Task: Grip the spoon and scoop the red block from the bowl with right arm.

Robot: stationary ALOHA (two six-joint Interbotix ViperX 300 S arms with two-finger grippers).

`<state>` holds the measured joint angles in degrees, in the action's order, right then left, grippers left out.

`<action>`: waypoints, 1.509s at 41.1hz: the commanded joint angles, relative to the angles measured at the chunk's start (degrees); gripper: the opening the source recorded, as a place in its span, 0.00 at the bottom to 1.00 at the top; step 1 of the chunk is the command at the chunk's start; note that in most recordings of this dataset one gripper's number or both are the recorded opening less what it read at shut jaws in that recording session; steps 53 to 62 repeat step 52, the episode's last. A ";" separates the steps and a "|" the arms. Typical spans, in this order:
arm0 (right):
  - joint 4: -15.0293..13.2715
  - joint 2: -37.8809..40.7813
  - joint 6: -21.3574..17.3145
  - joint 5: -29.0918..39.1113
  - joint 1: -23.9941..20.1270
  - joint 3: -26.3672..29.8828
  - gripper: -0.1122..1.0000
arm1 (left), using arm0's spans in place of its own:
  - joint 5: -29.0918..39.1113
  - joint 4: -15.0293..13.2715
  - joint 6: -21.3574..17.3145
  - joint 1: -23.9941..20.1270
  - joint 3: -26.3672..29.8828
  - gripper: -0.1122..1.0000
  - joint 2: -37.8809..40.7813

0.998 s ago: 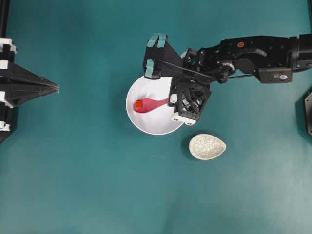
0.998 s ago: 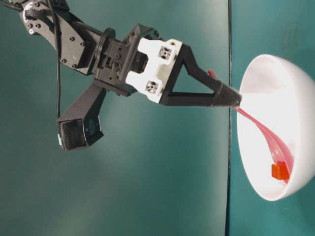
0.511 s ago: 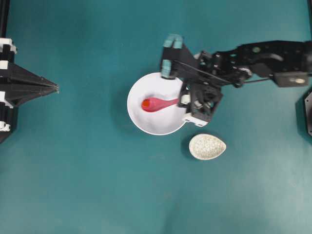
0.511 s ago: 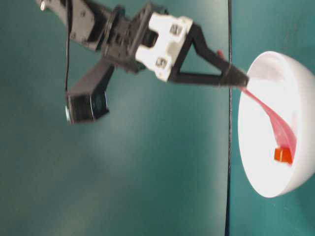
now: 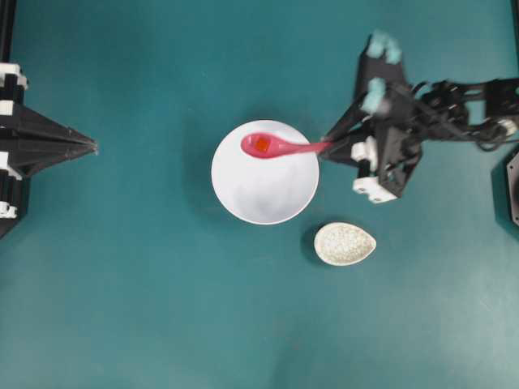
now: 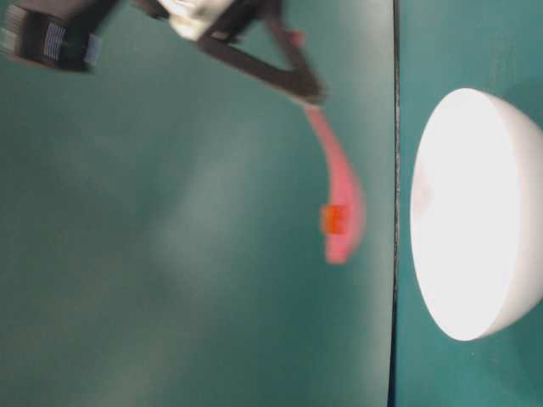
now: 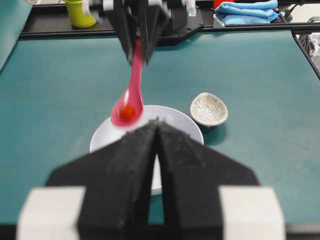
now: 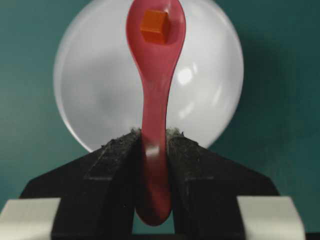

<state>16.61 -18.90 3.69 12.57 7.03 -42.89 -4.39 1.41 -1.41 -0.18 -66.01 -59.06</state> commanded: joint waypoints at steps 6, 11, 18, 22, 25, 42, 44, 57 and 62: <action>-0.62 -6.42 0.18 4.75 0.00 4.31 0.31 | -0.26 0.18 0.00 0.09 0.53 0.10 0.44; -0.62 -7.03 0.00 7.65 -0.09 4.75 0.31 | -0.26 0.09 0.44 0.09 0.53 0.10 0.44; -0.62 -7.03 0.09 9.14 -0.09 4.75 0.31 | -0.26 0.18 0.88 0.09 0.62 0.10 0.44; -0.70 -7.03 0.09 9.05 -0.09 4.75 0.31 | -0.26 0.09 0.88 0.09 0.62 0.10 0.44; -0.70 -7.03 0.09 8.96 -0.09 4.75 0.31 | -0.26 0.18 0.62 0.09 0.62 0.10 0.44; -0.62 -6.94 0.09 9.23 -0.09 4.66 0.31 | -0.18 0.18 -0.09 0.09 0.53 0.10 0.44; -0.70 -7.03 0.09 9.23 -0.09 4.66 0.31 | -0.18 0.18 -0.18 0.09 0.53 0.10 0.44; -0.70 -7.03 0.09 9.49 -0.09 4.66 0.31 | -0.09 0.18 0.44 0.09 0.53 0.10 0.44; -0.70 -7.03 0.09 9.49 -0.09 4.66 0.31 | -0.09 0.18 0.44 0.09 0.53 0.10 0.44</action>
